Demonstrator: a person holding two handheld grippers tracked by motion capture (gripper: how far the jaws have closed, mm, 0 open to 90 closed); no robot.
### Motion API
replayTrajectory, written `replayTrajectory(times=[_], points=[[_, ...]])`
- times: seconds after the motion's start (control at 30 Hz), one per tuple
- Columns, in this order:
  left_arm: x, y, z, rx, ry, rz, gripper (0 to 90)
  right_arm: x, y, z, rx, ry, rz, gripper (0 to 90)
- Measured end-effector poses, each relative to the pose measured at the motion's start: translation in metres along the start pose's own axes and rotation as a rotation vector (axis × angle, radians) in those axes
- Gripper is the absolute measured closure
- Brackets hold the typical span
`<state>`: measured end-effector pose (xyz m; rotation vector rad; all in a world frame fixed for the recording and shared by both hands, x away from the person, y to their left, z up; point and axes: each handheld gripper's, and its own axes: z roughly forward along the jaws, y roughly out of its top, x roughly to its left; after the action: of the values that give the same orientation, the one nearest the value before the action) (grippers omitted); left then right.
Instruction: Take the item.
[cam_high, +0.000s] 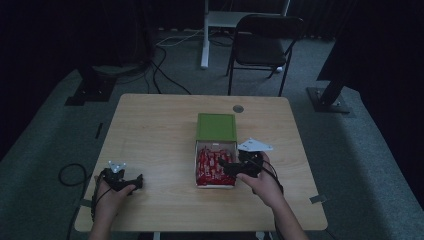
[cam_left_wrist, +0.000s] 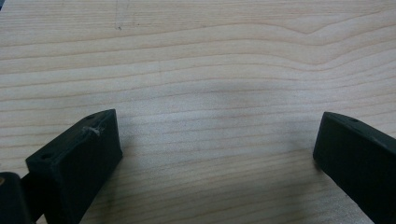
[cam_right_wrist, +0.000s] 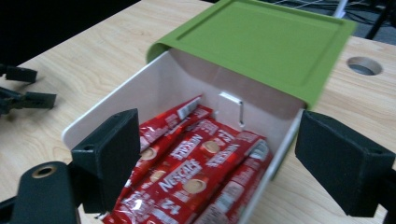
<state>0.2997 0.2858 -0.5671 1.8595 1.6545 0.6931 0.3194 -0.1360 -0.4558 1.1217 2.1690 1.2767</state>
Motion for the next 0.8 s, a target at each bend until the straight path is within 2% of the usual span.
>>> replayTrajectory(times=[0.17,0.8], points=[[0.000,0.000,0.000,0.000,0.000,0.000,1.6,0.010,0.001,0.009,0.015,0.021,-0.021,13.9],[0.000,0.000,0.000,0.000,0.000,0.001,1.6,0.039,-0.004,0.036,0.045,0.072,-0.041,14.5]])
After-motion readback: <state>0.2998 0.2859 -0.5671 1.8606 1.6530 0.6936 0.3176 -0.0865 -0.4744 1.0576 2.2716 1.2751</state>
